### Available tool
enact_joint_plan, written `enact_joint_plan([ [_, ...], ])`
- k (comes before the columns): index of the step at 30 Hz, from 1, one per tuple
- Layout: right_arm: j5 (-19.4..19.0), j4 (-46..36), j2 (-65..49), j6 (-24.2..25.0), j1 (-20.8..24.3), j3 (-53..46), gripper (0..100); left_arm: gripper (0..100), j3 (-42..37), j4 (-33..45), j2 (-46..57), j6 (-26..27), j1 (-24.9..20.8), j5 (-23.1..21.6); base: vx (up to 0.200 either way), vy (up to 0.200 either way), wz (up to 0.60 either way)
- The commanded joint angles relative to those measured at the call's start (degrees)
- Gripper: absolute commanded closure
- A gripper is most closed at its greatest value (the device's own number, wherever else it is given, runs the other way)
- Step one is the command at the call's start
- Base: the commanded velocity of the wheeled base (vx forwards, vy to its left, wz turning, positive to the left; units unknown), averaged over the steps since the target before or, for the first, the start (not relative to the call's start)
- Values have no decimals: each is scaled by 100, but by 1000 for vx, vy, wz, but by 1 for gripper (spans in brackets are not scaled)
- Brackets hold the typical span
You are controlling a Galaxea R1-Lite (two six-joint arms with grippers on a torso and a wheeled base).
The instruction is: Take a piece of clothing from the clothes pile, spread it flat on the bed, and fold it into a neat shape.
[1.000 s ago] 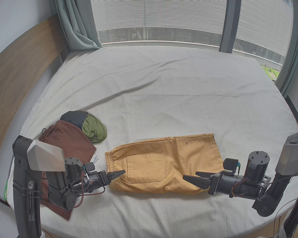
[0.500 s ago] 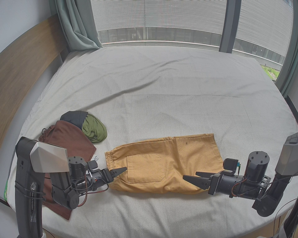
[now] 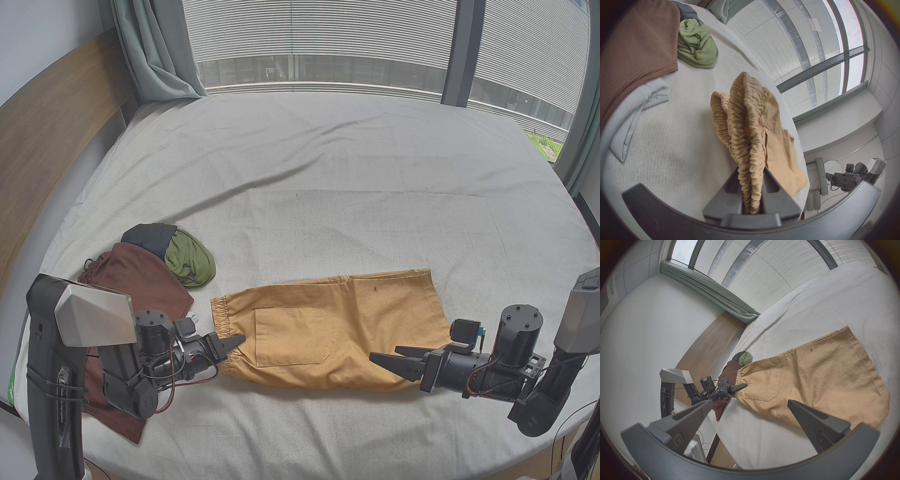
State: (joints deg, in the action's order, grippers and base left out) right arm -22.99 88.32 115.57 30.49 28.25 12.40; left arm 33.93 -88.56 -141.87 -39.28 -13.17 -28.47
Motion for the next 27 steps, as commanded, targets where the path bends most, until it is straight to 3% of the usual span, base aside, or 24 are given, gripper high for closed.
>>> enact_joint_plan([
  [1, -4, 1, 54, 1, -3, -1, 0, 100, -44, -12, 309, -115, 25, -45, 0, 0, 0],
  [15, -4, 1, 71, 1, -38, 8, 0, 100, -229, -12, 731, -115, 244, -502, 0, 0, 0],
  [27, -4, 1, 89, 1, -38, -1, 0, 100, -448, -3, 1118, -106, 693, -1082, 0, 0, 0],
])
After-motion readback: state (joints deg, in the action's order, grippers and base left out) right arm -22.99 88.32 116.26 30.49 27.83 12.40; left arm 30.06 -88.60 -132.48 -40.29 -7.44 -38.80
